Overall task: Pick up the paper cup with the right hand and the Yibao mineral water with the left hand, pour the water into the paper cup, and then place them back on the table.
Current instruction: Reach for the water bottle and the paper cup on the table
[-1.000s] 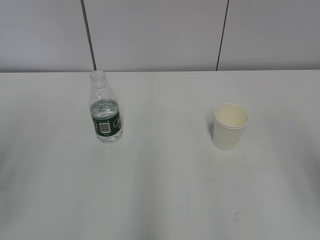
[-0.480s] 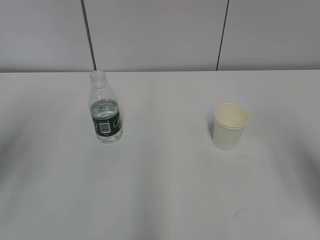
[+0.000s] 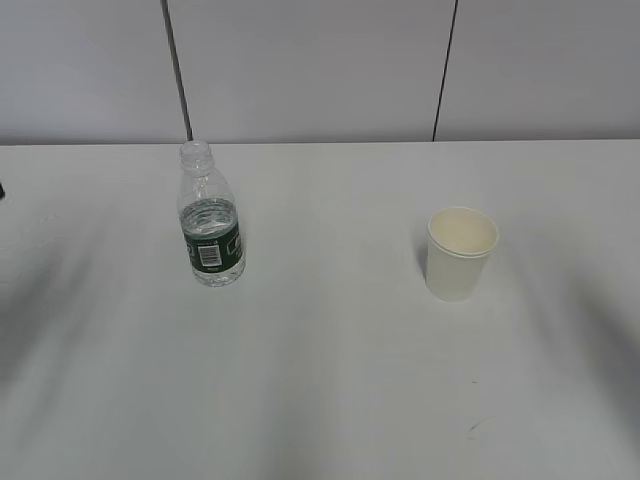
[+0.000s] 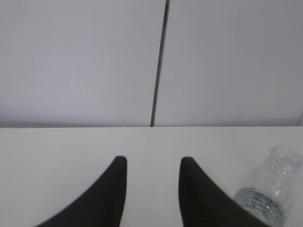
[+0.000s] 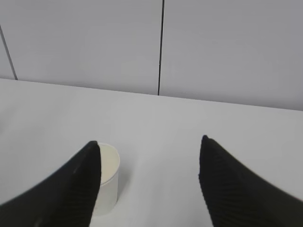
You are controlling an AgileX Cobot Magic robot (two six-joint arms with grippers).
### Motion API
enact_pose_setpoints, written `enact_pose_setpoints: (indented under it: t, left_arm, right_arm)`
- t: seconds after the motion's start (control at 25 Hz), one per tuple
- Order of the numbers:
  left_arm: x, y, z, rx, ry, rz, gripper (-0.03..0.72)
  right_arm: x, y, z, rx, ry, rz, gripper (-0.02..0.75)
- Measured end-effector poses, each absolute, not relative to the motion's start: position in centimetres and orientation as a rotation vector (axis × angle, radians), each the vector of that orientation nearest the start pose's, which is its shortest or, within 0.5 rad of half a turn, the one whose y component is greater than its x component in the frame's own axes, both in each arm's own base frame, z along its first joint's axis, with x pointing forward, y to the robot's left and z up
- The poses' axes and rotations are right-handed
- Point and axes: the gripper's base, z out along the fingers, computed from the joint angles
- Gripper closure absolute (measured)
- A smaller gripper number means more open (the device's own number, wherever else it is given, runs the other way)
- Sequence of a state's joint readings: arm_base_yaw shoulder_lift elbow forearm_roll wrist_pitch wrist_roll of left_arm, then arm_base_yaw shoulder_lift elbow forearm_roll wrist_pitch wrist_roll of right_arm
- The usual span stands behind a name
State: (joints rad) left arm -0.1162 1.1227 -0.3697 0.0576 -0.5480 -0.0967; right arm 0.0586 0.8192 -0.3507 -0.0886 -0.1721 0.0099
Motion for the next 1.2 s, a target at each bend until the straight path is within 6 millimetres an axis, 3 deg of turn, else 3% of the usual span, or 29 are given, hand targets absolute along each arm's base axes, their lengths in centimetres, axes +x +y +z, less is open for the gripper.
enact_pose_setpoints:
  t: [0.2,0.44,0.72,0.96,1.2]
  left_arm:
    - [21.5,-4.0,22.3,0.230,1.667,-0.212,0.447]
    - [22.6,-4.5,20.8,0.262,1.654,-0.256,0.447]
    - [23.3,-5.2,18.5,0.339,1.714,-0.291,0.447]
    - [23.4,-5.3,18.3,0.339,1.705,-0.301,0.447]
    - [23.4,-5.3,18.3,0.339,1.704,-0.301,0.447]
  right_arm:
    - [18.2,1.3,24.5,-0.139,1.775,0.015,0.225]
    - [20.3,1.6,22.6,-0.119,1.769,0.058,0.226]
    - [21.7,2.7,20.1,-0.213,1.711,0.131,0.227]
    - [21.6,3.0,17.3,-0.205,1.675,0.199,0.233]
    - [21.8,3.1,13.0,-0.192,1.844,0.224,0.236]
